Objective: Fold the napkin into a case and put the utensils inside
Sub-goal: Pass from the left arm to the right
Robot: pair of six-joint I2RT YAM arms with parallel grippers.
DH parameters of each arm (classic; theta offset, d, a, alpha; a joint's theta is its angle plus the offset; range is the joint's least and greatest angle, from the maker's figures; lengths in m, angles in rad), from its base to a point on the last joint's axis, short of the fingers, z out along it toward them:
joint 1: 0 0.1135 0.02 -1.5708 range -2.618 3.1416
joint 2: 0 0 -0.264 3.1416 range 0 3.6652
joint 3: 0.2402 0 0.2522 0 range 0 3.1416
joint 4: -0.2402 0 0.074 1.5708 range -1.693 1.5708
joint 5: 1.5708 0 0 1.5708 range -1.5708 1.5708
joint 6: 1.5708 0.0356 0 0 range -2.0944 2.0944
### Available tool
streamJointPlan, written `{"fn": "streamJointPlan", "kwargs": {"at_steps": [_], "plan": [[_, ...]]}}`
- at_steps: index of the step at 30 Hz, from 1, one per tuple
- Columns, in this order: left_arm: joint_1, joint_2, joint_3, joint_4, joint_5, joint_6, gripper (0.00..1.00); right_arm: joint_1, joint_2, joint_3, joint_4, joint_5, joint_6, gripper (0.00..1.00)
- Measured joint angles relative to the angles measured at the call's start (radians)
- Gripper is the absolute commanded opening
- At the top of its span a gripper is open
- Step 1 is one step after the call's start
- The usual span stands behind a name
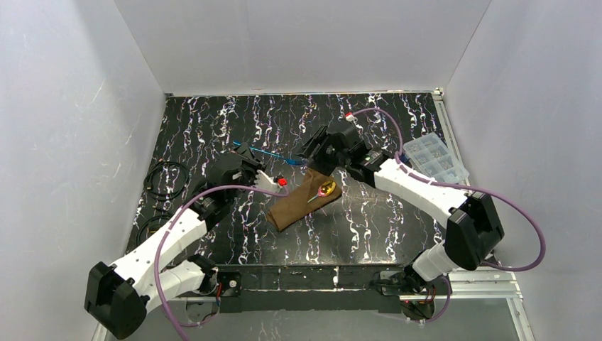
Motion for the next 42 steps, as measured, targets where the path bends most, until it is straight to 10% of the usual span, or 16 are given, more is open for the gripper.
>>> {"fn": "streamJointPlan", "kwargs": {"at_steps": [28,36,42], "plan": [[-0.023,0.116,0.040,-0.003,-0.133,-0.028,0.00,0.038,0.145,-0.011,0.147,0.080,0.165,0.45],[-0.037,0.145,0.056,-0.007,-0.180,-0.039,0.00,0.037,0.145,-0.010,0.174,0.087,0.201,0.01],[-0.047,0.147,0.057,-0.022,-0.222,-0.080,0.00,0.027,0.145,-0.010,0.239,0.105,0.238,0.01]]}}
